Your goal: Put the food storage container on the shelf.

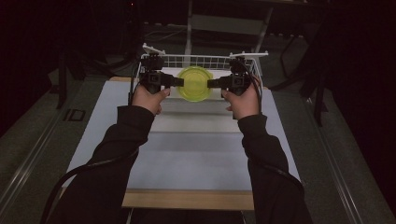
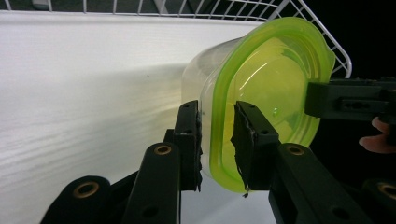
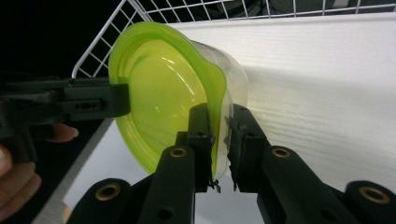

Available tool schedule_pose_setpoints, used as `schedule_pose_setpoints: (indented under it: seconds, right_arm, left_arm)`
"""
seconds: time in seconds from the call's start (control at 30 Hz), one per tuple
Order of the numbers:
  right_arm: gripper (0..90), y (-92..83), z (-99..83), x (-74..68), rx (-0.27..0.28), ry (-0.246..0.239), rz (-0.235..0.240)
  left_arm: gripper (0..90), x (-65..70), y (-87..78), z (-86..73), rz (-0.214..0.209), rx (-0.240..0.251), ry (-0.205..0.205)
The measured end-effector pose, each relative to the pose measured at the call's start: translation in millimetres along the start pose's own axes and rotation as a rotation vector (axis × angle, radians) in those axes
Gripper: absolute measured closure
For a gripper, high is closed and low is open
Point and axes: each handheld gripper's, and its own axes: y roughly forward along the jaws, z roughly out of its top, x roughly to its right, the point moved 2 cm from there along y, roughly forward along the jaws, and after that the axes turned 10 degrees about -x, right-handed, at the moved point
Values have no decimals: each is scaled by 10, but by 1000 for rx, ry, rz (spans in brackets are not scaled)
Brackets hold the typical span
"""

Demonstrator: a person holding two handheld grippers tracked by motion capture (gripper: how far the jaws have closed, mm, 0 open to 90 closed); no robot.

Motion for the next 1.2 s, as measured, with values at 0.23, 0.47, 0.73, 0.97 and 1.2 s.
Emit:
schedule_pose_setpoints:
  seconds: [0.23,0.47,0.73,0.97,1.2]
  right_arm:
    - [692,40,146,17,-16,21,-2]
    - [560,51,201,41,13,-15,-44]
    - [475,38,173,111,33,-30,-65]
    - [453,-29,83,45,44,-79,-51]
    - [463,-21,-80,-13,49,-126,-46]
  left_arm:
    - [679,-15,36,114,36,-2,0]
    - [612,-26,84,171,24,13,-19]
    - [457,-50,153,154,35,24,-28]
    - [406,-26,-6,149,46,83,6]
    - [357,74,-174,26,1,90,63]
